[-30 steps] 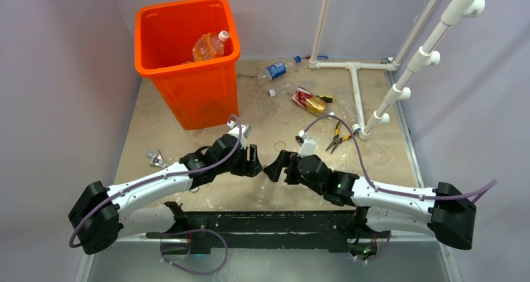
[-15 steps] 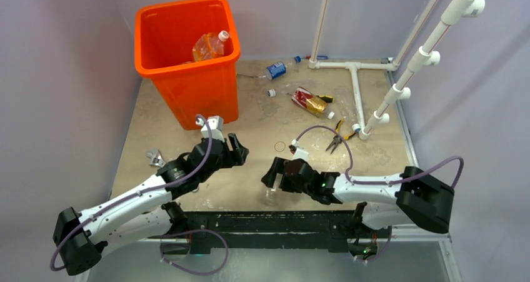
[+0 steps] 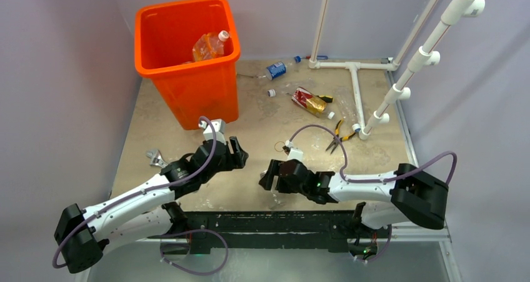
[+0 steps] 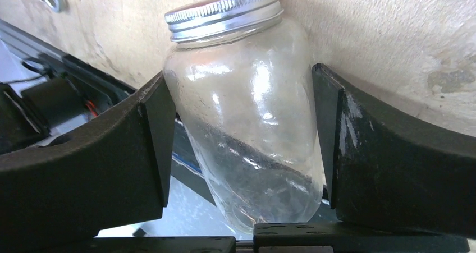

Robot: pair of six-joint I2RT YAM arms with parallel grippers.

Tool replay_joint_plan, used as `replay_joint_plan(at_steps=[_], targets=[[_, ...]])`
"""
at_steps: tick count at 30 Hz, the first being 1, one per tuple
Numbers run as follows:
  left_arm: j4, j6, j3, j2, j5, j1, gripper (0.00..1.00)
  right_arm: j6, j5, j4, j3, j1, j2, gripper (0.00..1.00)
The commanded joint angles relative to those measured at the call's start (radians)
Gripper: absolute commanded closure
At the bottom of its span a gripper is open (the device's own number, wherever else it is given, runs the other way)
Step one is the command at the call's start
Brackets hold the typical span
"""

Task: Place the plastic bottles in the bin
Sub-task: Pick up the plastic bottle at the center of the board.

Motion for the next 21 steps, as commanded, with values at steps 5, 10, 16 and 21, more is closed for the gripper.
replay_joint_plan(at_steps=[5, 10, 16, 21], targets=[[0.054, 0.105, 0.111, 0.035, 0.049, -0.004, 0.36, -0.243, 0.088, -0.019, 0.006, 0.058, -0.160, 0.35], [0.075, 0.189, 0.198, 0.035, 0.029, -0.002, 0.36, -0.423, 0.106, 0.207, -0.093, 0.077, -0.345, 0.43], [0.153, 0.368, 0.327, 0.032, 0.056, -0.001, 0.35, -0.617, 0.080, 0.487, -0.222, 0.077, -0.490, 0.48], [0.410, 0.528, 0.312, -0.042, 0.169, -0.001, 0.32, -0.816, 0.003, 0.729, -0.280, 0.077, -0.528, 0.50]])
